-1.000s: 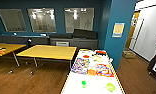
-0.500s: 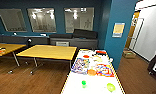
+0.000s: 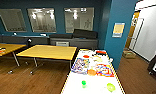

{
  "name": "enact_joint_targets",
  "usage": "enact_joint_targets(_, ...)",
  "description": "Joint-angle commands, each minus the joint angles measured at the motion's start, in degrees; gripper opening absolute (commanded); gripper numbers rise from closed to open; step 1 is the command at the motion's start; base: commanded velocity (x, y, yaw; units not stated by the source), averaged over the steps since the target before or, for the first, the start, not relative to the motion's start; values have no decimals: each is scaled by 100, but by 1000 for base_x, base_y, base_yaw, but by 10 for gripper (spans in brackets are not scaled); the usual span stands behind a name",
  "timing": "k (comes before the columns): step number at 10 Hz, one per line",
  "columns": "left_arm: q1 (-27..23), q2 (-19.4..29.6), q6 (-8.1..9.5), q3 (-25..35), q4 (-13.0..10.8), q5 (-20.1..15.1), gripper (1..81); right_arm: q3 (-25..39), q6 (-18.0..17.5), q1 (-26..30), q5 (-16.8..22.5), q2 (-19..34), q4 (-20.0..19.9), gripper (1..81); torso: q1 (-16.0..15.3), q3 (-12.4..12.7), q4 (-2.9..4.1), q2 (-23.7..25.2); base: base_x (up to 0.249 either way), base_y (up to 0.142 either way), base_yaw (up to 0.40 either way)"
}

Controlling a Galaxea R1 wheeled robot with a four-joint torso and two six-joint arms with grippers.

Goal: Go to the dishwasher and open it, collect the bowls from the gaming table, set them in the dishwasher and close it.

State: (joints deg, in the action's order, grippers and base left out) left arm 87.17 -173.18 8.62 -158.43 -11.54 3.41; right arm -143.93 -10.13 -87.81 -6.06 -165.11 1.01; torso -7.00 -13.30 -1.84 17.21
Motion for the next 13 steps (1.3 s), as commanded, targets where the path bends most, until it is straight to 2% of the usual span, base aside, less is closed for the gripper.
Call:
enact_joint_targets(1, -258, 2, -18, -30, 29, -297, 811, 1513, -33, 153, 79, 1071, -735, 811, 0, 0, 0, 0, 0, 0, 0)
enact_joint_targets(2, -258, -7, -18, -30, 29, -297, 811, 1861, 81, 171, 87, 1303, -1050, 811, 0, 0, 0, 0, 0, 0, 0)
enact_joint_targets(3, -258, 2, -18, -30, 29, -297, 811, 2301, 134, 180, 43, 1636, -1112, 811, 0, 0, 0, 0, 0, 0, 0)
enact_joint_targets(5, -258, 2, -18, -22, 21, -297, 811, 3733, 125, 232, -352, 2779, -1130, 811, 0, 0, 0, 0, 0, 0, 0)
enact_joint_targets(8, -258, 11, -19, -4, 29, -297, 811, 5575, 117, 426, -536, 4524, -1103, 811, 0, 0, 0, 0, 0, 0, 0)
enact_joint_targets(9, -258, 20, -18, -4, 38, -297, 811, 6135, 117, 418, -899, 5083, -1094, 811, 0, 0, 0, 0, 0, 0, 0)
enact_joint_targets(10, -258, 29, -27, -4, 39, -297, 811, 6517, 125, 400, -1334, 5527, -1086, 811, 0, 0, 0, 0, 0, 0, 0)
enact_joint_targets(11, -258, 29, -26, -4, 38, -297, 811, 6694, 81, 417, -1573, 5897, -1086, 811, 0, 0, 0, 0, 0, 0, 0)
enact_joint_targets(13, -258, 20, -27, -4, 38, -297, 811, 6994, 29, 496, -1846, 6505, -1112, 811, 0, 0, 0, 0, 0, 0, 0)
